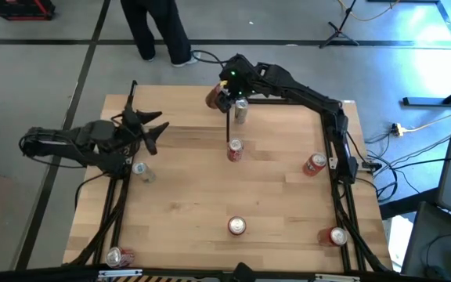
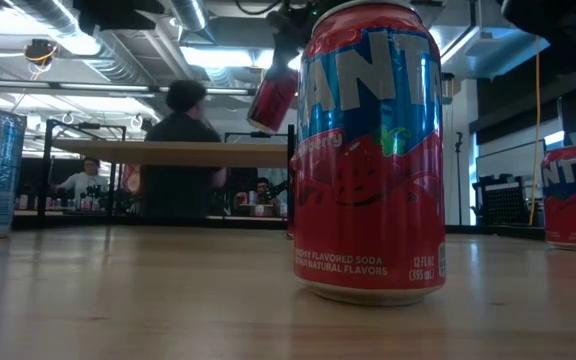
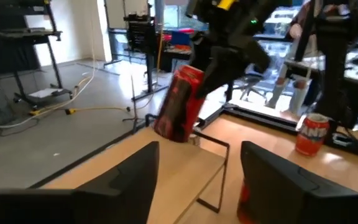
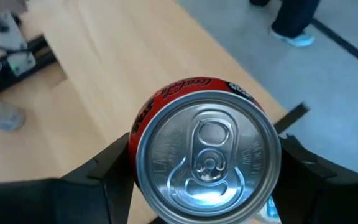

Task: Place canned beverage on shelf
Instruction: Put the top red-black soda can on the shelf

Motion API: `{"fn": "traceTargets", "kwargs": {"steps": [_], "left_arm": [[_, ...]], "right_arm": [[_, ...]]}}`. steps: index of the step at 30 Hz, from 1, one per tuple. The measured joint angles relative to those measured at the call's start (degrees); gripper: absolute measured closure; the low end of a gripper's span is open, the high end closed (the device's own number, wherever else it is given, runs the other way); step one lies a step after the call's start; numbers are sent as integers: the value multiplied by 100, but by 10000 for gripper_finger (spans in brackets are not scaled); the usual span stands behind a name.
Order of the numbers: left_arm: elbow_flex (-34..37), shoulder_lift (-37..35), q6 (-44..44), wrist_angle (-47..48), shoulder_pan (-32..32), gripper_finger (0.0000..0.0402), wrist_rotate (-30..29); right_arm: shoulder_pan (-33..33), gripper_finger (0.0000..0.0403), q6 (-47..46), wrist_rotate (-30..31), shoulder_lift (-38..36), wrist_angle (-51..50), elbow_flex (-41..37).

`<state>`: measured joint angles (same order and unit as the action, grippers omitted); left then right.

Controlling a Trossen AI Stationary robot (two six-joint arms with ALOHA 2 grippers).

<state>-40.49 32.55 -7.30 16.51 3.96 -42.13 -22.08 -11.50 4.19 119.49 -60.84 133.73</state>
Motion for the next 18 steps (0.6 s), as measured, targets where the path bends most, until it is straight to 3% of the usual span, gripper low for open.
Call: {"fn": "traceTargets", "kwargs": {"steps": [6,12,18], "left_arm": [[-785,918,81,109,-749,136,800],[-1232,1999,147,262,-1965,134,2303],[-1540,2834,546,243,-3024,136,3220]], "right_arm": [[-10,136,185,-341,3,93,-2],[-9,136,449,-651,4,66,-2],[-7,136,604,-745,3,31,-2]]}}
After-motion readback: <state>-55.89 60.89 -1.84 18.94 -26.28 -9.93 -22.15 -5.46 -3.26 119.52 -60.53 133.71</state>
